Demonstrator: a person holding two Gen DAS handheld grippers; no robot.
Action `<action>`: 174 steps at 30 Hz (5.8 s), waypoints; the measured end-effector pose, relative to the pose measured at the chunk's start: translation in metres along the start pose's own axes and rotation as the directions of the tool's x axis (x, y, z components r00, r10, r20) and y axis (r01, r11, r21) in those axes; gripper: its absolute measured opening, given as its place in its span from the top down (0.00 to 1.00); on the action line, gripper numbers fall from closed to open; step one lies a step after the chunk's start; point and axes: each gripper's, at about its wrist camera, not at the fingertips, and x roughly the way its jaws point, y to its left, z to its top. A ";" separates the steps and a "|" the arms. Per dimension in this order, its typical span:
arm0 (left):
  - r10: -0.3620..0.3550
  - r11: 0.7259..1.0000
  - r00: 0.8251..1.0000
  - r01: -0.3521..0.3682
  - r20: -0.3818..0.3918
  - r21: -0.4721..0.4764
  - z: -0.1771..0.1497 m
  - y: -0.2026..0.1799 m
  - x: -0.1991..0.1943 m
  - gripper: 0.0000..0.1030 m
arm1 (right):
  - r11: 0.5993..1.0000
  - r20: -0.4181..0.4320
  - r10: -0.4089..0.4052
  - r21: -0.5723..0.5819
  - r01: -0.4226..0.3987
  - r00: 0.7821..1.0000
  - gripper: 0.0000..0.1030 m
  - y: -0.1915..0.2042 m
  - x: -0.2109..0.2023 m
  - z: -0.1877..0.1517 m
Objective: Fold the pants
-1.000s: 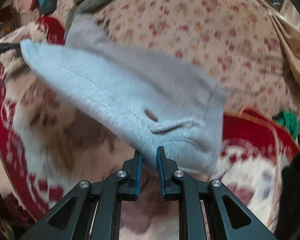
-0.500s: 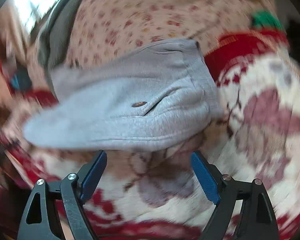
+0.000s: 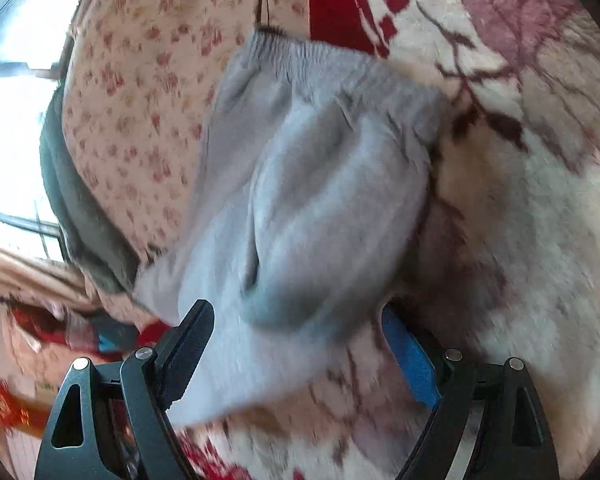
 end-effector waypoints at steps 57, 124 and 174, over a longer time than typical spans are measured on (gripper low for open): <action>0.017 0.991 0.998 -0.024 0.053 0.129 0.034 0.049 -0.047 0.31 | 0.932 -0.007 -0.209 -0.305 0.197 0.978 0.85 0.034 -0.136 -0.051; 0.103 0.720 0.995 -0.061 -0.019 0.691 0.239 -0.262 0.194 0.11 | 0.083 -0.054 -0.539 -0.996 -0.010 0.840 0.12 0.225 0.207 0.084; -0.162 0.932 0.971 0.092 0.176 0.351 0.134 -0.114 -0.057 0.91 | -0.281 0.404 -0.310 -0.904 0.323 0.860 0.87 0.260 -0.008 -0.077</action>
